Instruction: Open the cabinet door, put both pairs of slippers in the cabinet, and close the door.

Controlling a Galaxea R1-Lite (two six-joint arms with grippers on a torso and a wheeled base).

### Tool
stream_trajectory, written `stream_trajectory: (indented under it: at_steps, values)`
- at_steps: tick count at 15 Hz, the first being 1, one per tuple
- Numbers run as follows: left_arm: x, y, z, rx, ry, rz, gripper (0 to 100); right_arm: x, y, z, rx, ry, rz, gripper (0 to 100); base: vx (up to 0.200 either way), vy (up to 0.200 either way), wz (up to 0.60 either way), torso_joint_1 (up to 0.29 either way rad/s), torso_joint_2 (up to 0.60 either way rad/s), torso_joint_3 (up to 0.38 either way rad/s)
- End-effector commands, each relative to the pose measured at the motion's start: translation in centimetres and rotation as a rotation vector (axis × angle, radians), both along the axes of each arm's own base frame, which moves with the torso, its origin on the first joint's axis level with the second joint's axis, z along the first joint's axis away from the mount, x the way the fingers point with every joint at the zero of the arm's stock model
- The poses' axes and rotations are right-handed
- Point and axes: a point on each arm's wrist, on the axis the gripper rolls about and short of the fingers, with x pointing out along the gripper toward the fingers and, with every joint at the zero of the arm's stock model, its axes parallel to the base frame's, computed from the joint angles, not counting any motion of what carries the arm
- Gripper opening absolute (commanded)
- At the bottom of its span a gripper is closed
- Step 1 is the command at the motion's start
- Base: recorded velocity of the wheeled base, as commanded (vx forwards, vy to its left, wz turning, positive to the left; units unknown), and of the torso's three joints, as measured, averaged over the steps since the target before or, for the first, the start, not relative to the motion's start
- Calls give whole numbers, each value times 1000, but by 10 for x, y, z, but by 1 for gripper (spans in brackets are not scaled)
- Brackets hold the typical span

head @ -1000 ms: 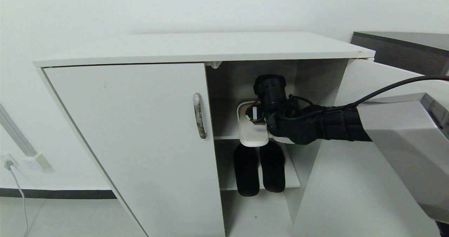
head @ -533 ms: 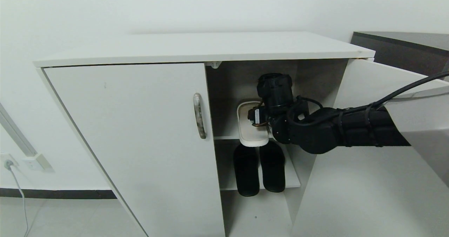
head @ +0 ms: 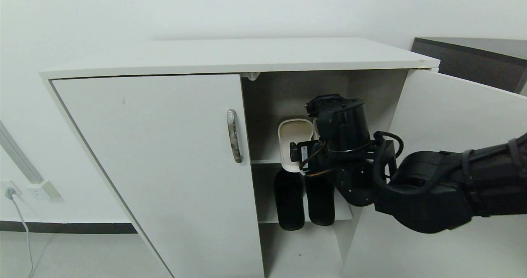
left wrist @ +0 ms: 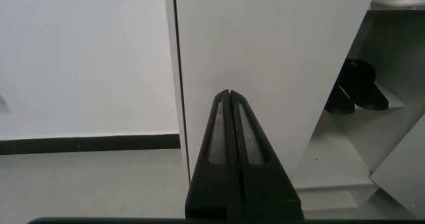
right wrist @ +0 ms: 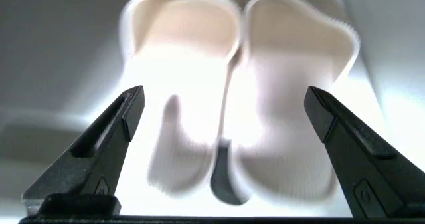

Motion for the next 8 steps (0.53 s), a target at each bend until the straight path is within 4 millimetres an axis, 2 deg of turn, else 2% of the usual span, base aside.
stream_trajectory:
  at_steps: [1,2,3,8]
  values:
    - [0,0,0,-1,1,1,0,-27,-6,4,17,-18,43,100,0,0,0,0,0,0]
    - [0,0,0,1,1,0,0,-30,-7,2,18,-19,47,100,0,0,0,0,0,0]
    - [0,0,0,2,1,0,0,-36,-8,-2,18,-20,57,0,0,0,0,0,0,0]
    - [0,0,0,4,0,-3,0,-41,-10,-7,30,-27,72,0,0,0,0,0,0,0]
